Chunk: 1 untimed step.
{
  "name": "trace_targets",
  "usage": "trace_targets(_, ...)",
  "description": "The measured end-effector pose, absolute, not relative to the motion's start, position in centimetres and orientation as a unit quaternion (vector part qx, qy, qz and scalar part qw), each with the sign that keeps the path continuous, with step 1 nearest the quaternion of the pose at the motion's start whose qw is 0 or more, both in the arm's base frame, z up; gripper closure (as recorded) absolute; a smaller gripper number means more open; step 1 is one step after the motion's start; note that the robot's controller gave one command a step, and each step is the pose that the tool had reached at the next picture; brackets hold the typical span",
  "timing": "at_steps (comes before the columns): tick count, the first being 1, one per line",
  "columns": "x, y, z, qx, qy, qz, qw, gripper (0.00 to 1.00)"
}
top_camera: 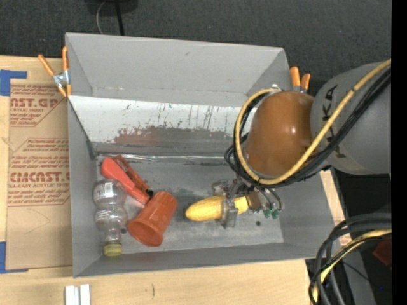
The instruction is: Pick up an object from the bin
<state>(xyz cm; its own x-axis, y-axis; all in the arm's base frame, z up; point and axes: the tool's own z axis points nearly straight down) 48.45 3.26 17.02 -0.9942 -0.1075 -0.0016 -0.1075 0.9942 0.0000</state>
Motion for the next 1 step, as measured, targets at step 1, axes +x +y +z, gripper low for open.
trace_targets(1, 50.34, 5.47, 29.18, -0.051, 0.999, 0.0, 0.002, 1.0)
